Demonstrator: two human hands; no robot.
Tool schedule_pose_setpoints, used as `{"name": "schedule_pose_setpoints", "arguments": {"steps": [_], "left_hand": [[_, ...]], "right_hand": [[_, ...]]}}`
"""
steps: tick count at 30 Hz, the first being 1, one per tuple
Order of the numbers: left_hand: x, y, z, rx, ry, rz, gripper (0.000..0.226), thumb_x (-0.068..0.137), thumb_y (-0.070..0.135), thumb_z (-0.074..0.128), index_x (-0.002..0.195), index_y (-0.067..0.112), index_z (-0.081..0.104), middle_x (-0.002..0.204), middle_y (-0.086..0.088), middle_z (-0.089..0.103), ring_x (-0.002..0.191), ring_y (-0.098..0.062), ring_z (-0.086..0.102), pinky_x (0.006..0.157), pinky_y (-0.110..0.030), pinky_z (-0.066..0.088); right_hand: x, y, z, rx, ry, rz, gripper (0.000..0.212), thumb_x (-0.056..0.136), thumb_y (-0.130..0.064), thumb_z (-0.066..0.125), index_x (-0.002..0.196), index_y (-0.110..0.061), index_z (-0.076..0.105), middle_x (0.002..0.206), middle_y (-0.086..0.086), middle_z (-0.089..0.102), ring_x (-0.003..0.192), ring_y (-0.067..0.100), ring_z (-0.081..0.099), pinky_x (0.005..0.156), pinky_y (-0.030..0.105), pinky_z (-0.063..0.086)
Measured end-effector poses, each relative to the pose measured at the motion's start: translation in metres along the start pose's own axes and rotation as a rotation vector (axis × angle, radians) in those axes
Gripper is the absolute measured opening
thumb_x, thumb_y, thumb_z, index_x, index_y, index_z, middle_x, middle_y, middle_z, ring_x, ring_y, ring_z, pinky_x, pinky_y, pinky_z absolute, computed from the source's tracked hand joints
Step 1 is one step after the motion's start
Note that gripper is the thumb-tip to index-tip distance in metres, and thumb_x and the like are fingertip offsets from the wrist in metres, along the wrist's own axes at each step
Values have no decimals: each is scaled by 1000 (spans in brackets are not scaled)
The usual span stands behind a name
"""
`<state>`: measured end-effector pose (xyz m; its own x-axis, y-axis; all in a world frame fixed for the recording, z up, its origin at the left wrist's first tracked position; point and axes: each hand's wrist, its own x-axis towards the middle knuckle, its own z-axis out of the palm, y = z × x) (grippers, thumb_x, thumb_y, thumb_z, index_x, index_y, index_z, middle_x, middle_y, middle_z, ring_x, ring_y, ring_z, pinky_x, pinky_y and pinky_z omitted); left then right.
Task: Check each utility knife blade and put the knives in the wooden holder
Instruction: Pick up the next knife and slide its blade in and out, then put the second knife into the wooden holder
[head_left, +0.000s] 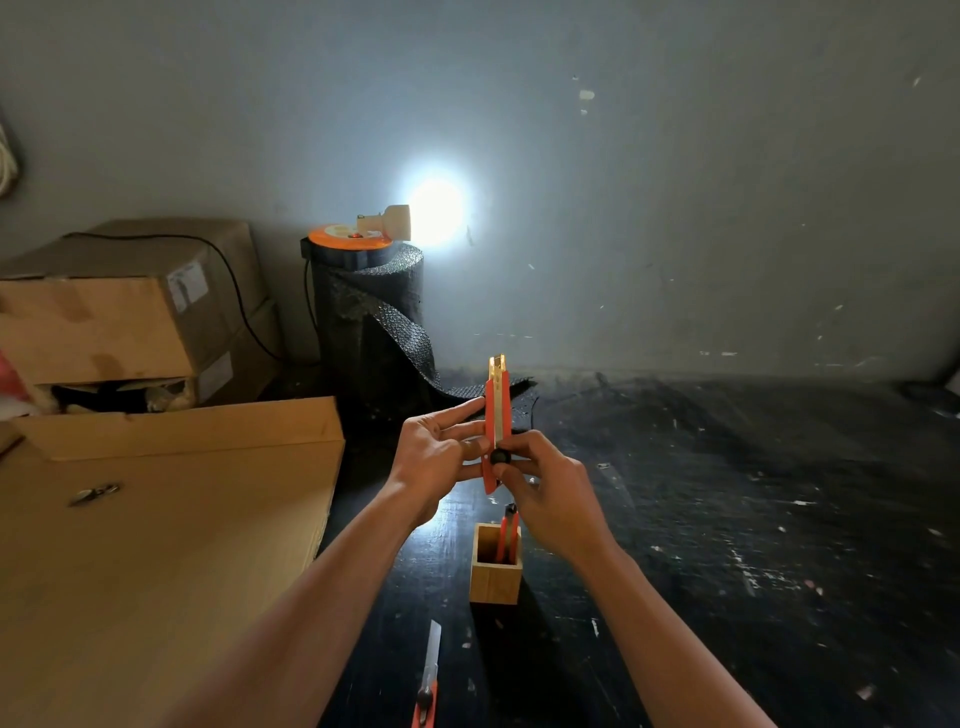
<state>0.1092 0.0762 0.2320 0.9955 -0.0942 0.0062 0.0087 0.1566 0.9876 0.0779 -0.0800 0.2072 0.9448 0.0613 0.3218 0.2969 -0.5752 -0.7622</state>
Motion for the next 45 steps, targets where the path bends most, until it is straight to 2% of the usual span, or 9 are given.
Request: {"name": "schedule_pose_setpoints", "arguments": {"steps": [10, 14, 17, 20, 24, 30, 36, 41, 45], "left_hand": [[4, -7, -1, -24, -6, -50, 47, 89, -14, 65, 130, 8, 67, 101, -8, 81, 88, -25, 80, 65, -37, 65], [8, -12, -3, -46, -16, -75, 48, 88, -17, 64, 130, 7, 66, 98, -7, 82, 88, -25, 80, 64, -37, 64], [9, -23, -5, -36, -39, -84, 50, 87, -19, 63, 130, 7, 65, 99, -9, 82, 89, -28, 80, 65, -38, 64], [15, -38, -7, -32, -65, -105, 54, 87, -21, 61, 132, 8, 64, 105, -14, 80, 92, -33, 79, 73, -45, 65], [26, -62, -10, -34, -60, -130, 50, 89, -12, 67, 133, 9, 62, 108, -16, 79, 94, -33, 79, 76, -43, 65], [46, -116, -20, 101, 100, -213, 42, 90, -17, 60, 128, -1, 64, 109, -21, 76, 92, -28, 77, 79, -36, 65], [56, -173, -31, 508, 32, -303, 75, 78, -5, 78, 146, 14, 52, 136, -10, 64, 123, -27, 63, 95, -40, 59], [62, -198, -28, 589, -44, -398, 92, 73, 1, 87, 152, 17, 43, 148, -8, 54, 130, -26, 57, 88, -29, 52], [65, -211, -23, 603, -54, -403, 89, 76, 4, 84, 153, 18, 42, 150, -3, 54, 126, -19, 59, 93, -29, 49]], "right_hand": [[4, 13, 5, 53, -6, 15, 26, 94, -22, 68, 119, -19, 61, 107, -16, 64, 95, -2, 61, 69, 0, 46], [9, 20, 6, 238, 8, 78, 27, 93, -27, 70, 115, -34, 57, 105, -18, 70, 93, 3, 71, 82, 21, 58], [19, 28, 6, 313, 15, 128, 30, 94, -33, 68, 122, -28, 59, 103, -13, 73, 94, 8, 74, 86, 34, 61], [32, 38, 6, 261, -12, 109, 39, 93, -36, 69, 127, -19, 62, 105, -9, 74, 95, 10, 73, 83, 35, 63], [44, 53, 11, 294, -26, 116, 22, 92, -28, 72, 110, -17, 68, 94, 0, 77, 85, 15, 76, 74, 37, 64], [54, 90, 36, 277, -64, 247, 19, 87, -20, 77, 100, -11, 67, 85, 6, 76, 75, 17, 75, 71, 40, 64], [62, 128, 61, 92, -108, 308, 16, 89, -24, 75, 97, -16, 64, 87, -1, 71, 78, 13, 71, 68, 29, 61], [59, 154, 81, 4, -114, 354, 21, 86, -41, 75, 91, -23, 66, 86, -7, 74, 80, 11, 72, 72, 40, 62], [49, 164, 94, -104, -137, 380, 25, 88, -47, 71, 91, -23, 67, 88, -7, 76, 79, 14, 71, 67, 34, 58]]}}
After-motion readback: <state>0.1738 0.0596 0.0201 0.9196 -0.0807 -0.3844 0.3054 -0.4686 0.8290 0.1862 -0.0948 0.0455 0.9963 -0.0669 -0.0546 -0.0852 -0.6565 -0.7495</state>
